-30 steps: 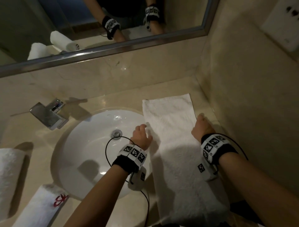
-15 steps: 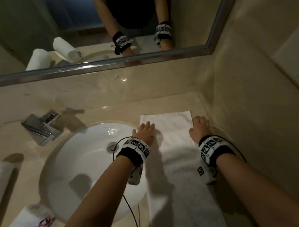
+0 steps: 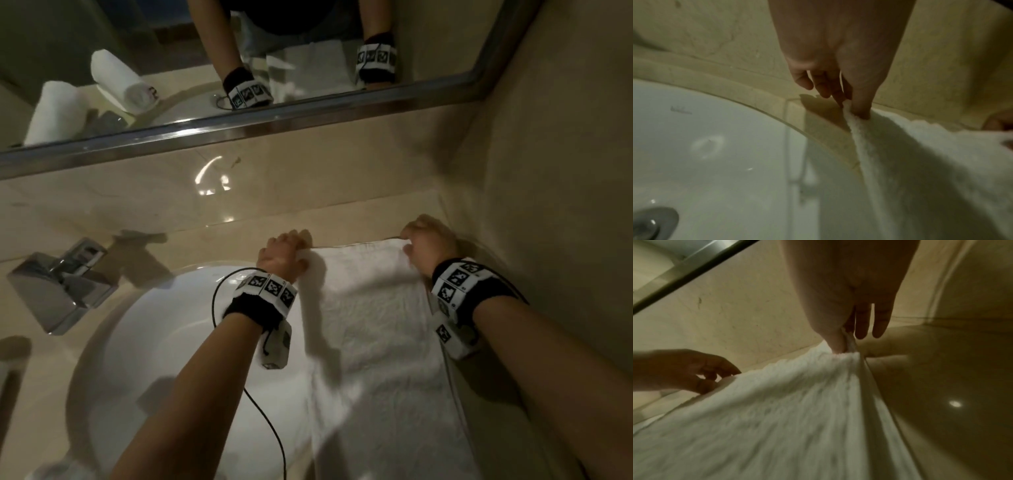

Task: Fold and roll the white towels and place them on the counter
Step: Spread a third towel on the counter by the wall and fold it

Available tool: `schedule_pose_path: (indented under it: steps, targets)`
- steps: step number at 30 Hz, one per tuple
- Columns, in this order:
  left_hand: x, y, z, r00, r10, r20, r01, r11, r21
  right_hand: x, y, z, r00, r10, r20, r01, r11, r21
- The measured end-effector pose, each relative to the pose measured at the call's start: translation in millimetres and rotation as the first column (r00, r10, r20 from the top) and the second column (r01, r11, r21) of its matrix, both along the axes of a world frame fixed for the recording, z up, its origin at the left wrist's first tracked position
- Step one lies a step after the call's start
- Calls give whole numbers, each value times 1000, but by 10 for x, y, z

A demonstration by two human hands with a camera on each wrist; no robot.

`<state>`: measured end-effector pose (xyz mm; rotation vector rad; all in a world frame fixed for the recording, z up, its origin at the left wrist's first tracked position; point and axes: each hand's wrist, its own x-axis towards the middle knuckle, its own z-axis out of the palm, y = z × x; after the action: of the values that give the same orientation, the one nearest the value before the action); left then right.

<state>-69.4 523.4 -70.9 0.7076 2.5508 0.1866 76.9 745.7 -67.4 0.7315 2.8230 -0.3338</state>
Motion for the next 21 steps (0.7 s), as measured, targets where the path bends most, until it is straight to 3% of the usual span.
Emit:
schedule_pose_path:
  steps: [4, 8, 10, 12, 15, 16, 18, 21]
  targets:
    - [-118, -3, -4, 965, 184, 189, -213, 966, 148, -88, 88, 126, 999, 43, 13, -43, 999, 2]
    - [-112, -37, -27, 948, 213, 238, -277, 919, 281, -56, 38, 237, 986, 132, 98, -135, 991, 21]
    - [-88, -76, -45, 953, 193, 235, -274, 880, 388, -21, -28, 268, 961, 247, 127, -259, 961, 93]
    - [-75, -113, -59, 982, 102, 159, -159, 902, 402, 30, -38, 193, 926, 341, 162, -364, 921, 139]
    - [-54, -145, -34, 978, -193, -81, 209, 901, 380, 43, -67, 127, 879, 415, 233, -465, 853, 235]
    - [-71, -186, -47, 945, -286, -162, 326, 868, 374, 29, -99, 142, 867, 434, 245, -488, 839, 241]
    - [-105, -239, -73, 842, -439, -314, 515, 827, 225, 55, -105, 140, 870, 442, 218, -487, 836, 252]
    - [-97, -307, -13, 728, -567, -387, 614, 789, 0, 104, -224, 267, 859, 415, 299, -487, 844, 226]
